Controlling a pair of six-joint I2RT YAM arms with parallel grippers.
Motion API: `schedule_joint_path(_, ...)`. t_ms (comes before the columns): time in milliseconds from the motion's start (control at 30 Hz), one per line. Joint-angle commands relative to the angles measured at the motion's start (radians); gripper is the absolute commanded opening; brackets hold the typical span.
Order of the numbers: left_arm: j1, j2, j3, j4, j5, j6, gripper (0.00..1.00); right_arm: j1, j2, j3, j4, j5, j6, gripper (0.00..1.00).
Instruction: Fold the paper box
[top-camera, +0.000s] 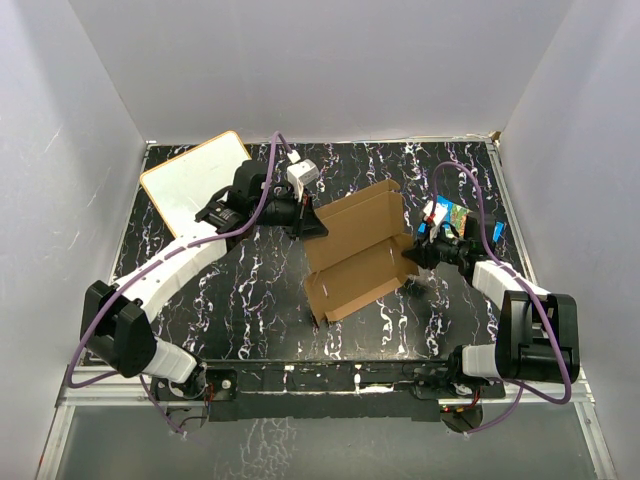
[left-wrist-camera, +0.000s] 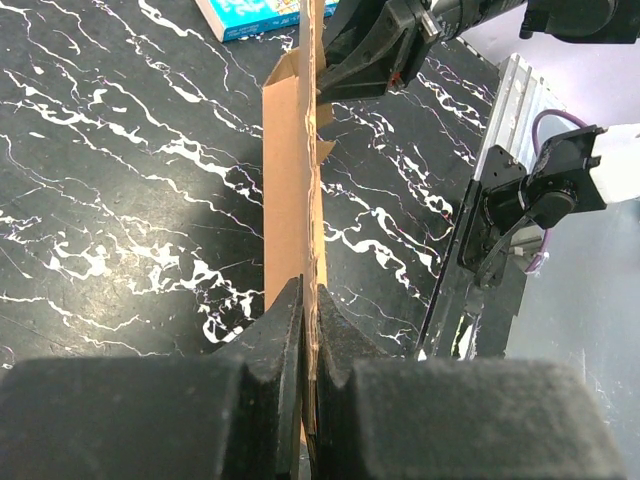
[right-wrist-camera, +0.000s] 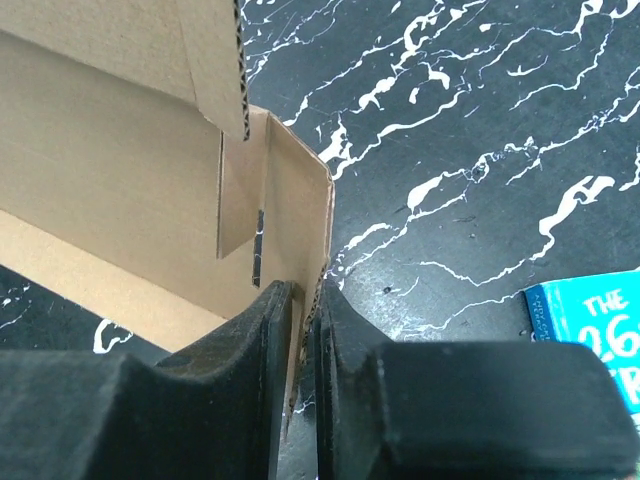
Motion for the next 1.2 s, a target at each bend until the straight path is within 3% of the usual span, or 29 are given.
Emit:
schedule_joint_path(0, -0.001, -0.011, -0.006, 0.004, 0.020, 0.017, 0.00, 0.000, -0.035, 0.063, -0.018, -0.029, -0.050, 0.21)
schedule_joint_path(300, -0.002, -0.019, 0.010, -0.033, -0.015, 0.044, 0.00, -0.045, -0.069, 0.136, -0.200, -0.070, -0.133, 0.31)
schedule_joint_path(600, -0.001, -0.019, 0.026, -0.048, -0.015, 0.054, 0.00, -0.046, 0.002, 0.256, -0.490, -0.106, -0.291, 0.32)
schedule_joint_path(1000, -0.002, -0.018, 0.039, -0.061, -0.010, 0.061, 0.00, -0.032, 0.100, 0.372, -0.603, -0.062, -0.311, 0.19)
schedule_joint_path(1167, -0.001, -0.018, 0.050, -0.061, -0.009, 0.058, 0.00, -0.014, 0.129, 0.408, -0.625, -0.068, -0.296, 0.08)
